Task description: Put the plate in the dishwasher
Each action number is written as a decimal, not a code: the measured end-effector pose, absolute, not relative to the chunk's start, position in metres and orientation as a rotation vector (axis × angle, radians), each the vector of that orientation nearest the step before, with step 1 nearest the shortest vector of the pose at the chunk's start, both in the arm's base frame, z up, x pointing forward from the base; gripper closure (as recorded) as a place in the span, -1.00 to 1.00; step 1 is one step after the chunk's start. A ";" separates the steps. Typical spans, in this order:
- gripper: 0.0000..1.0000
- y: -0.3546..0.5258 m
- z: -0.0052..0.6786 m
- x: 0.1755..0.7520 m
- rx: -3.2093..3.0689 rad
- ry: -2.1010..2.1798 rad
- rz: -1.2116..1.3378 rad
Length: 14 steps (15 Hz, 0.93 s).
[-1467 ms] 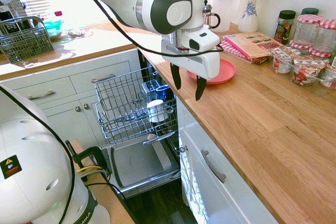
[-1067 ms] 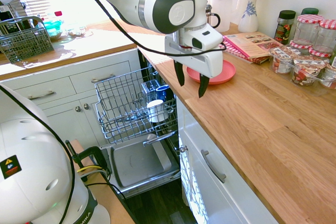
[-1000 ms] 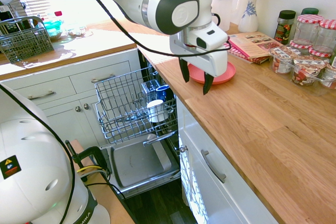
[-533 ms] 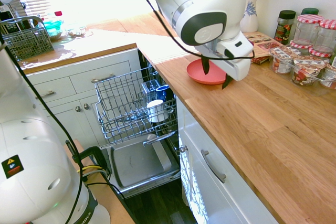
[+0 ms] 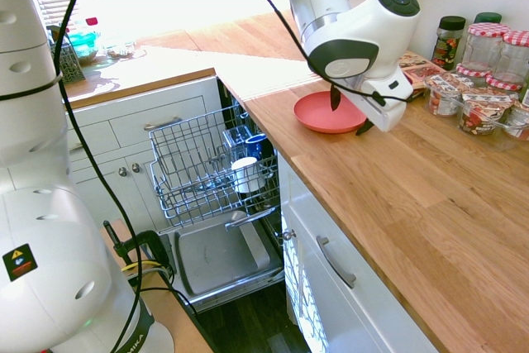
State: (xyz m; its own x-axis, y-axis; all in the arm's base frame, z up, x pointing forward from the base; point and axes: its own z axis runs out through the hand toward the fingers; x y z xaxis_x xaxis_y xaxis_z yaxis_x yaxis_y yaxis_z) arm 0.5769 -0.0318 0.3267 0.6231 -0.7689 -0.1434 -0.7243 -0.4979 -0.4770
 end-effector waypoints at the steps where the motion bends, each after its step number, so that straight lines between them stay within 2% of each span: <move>1: 1.00 -0.034 0.325 0.577 -2.344 1.173 -0.112; 14: 1.00 -0.047 0.312 0.574 -2.332 1.174 -0.055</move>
State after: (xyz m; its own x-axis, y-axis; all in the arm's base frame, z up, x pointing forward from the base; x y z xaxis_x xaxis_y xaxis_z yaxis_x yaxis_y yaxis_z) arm 0.5738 -0.0467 0.3117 0.6224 -0.7587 -0.1924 -0.7374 -0.4860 -0.4691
